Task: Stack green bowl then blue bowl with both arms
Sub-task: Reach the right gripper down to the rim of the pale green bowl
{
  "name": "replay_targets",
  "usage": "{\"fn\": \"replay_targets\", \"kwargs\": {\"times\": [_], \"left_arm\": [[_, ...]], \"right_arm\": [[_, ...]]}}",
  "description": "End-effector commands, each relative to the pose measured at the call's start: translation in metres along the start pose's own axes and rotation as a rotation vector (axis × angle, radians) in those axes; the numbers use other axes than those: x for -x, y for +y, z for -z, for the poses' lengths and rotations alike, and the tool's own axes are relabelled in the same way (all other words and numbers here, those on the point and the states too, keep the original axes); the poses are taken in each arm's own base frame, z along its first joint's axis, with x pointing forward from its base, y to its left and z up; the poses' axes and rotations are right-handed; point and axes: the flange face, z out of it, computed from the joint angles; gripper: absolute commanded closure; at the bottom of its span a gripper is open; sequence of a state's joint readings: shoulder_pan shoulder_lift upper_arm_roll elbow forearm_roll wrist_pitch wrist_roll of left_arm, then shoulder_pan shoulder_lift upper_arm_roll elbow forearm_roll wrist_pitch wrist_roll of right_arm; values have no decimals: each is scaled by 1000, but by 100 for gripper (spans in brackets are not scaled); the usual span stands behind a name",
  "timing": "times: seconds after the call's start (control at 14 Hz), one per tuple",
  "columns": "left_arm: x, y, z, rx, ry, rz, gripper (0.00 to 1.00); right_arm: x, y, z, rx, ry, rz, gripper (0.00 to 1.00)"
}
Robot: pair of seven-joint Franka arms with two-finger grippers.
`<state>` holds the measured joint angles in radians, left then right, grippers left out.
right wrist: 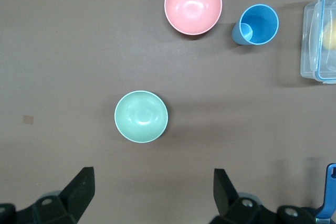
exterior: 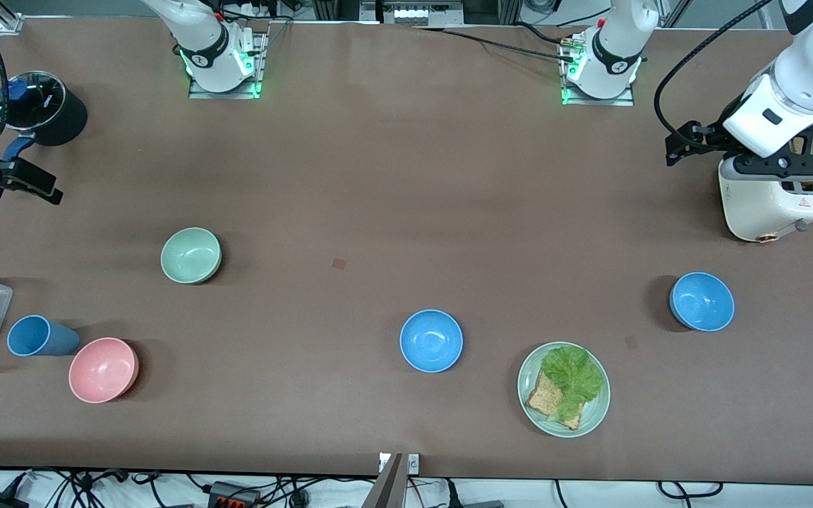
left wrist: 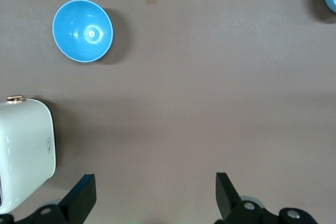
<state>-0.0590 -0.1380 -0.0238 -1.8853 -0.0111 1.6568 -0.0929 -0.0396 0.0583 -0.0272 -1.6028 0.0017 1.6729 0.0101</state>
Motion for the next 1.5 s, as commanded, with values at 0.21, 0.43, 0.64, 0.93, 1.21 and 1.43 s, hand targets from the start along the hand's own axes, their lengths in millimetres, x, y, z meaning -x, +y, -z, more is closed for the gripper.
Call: {"fn": "replay_targets", "kwargs": {"times": [0.21, 0.43, 0.64, 0.93, 1.21, 1.43], "left_arm": [[-4, -4, 4, 24, 10, -1, 0], [-4, -4, 4, 24, 7, -1, 0], [-4, -2, 4, 22, 9, -4, 0], [-10, -2, 6, 22, 4, -4, 0], [-11, -2, 3, 23, -2, -4, 0], [-11, -2, 2, 22, -3, -1, 0]], "right_arm": [[5, 3, 1, 11, 11, 17, 0], [-4, 3, -19, 14, -18, 18, 0], [-25, -2, -63, 22, -53, 29, 0], [-46, -16, -162, 26, -163, 52, 0], [-32, -14, -271, 26, -220, 55, 0], [-27, -11, -322, 26, -298, 51, 0]]}}
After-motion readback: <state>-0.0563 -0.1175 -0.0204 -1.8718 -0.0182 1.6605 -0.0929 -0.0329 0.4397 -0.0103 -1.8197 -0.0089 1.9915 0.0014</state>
